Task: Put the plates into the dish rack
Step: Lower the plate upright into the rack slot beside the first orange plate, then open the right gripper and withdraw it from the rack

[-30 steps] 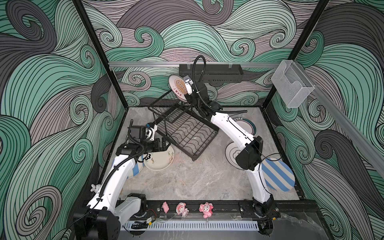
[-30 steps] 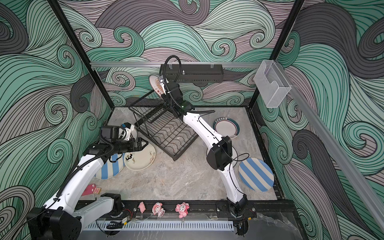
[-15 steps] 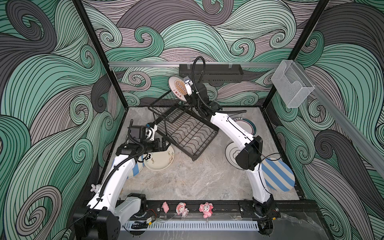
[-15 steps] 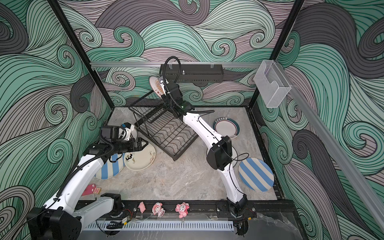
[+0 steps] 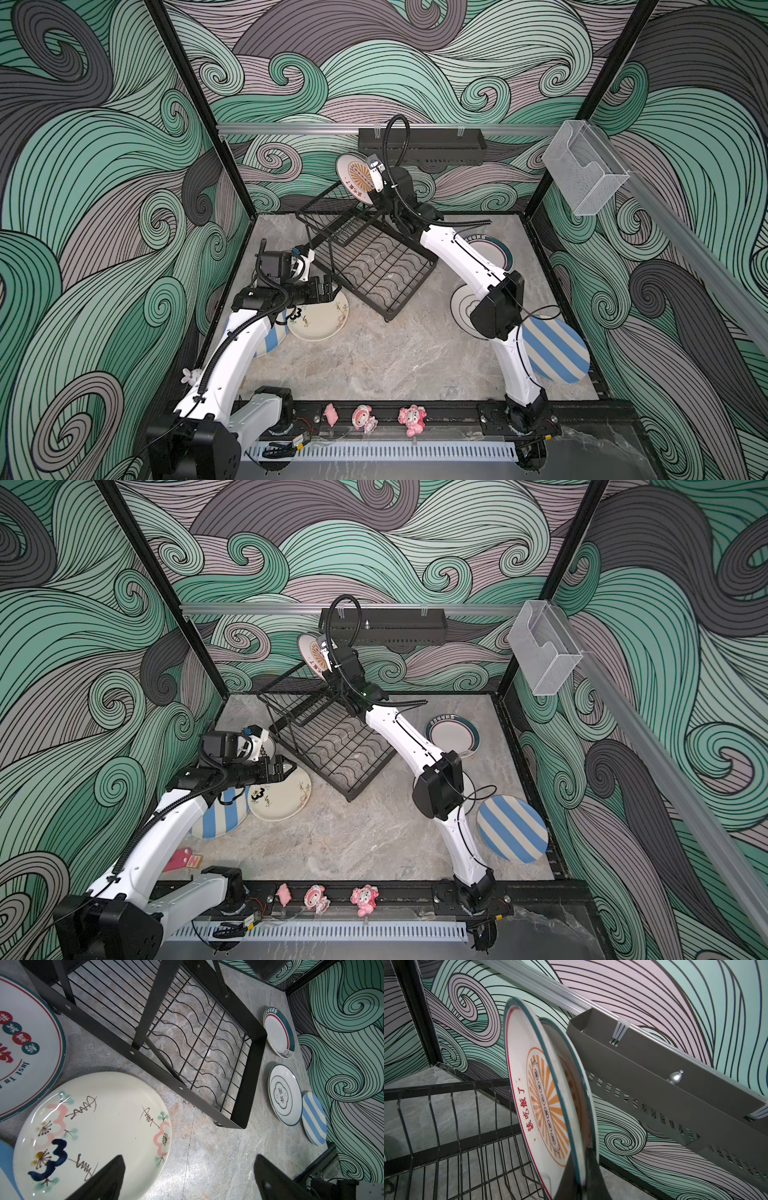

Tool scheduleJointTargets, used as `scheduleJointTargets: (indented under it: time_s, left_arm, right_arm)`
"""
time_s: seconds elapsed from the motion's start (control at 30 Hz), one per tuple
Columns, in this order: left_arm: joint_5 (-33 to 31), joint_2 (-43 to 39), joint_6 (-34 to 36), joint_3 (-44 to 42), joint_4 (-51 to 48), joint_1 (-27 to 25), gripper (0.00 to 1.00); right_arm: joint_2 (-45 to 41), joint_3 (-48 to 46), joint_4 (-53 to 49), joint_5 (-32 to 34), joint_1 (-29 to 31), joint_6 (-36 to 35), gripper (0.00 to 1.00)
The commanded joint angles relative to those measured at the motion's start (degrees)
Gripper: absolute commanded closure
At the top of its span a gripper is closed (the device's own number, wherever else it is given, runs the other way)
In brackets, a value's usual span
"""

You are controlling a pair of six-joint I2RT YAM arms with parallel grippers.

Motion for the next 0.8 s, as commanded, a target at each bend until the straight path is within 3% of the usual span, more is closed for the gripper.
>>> scheduleJointTargets:
  time_s: [0.0,0.3,0.4,0.77]
  left_arm:
    - [0.63,-0.15,-0.08,-0.09,0.21,0.31,0.01]
    - [0.54,-0.15,-0.12,-0.13,0.18,0.31,0.01]
    - [0.54,-0.15,-0.10,-0.13,0.18,0.31,0.01]
    - [0.28,-0.06,-0.07,0.13,-0.02,0.32,0.01]
  right_arm:
    - [1.54,2.67,2.65,0.69,-0.26,1.52,1.00]
    - [3.18,4.24,1.53,1.46,-0.24,1.52,0.99]
    - [2.96,4.49,1.32,1.48,-0.23,1.17,0.79]
    - [-0.43,4.42,-1.21,0.82,-0.20,0.87,0.55]
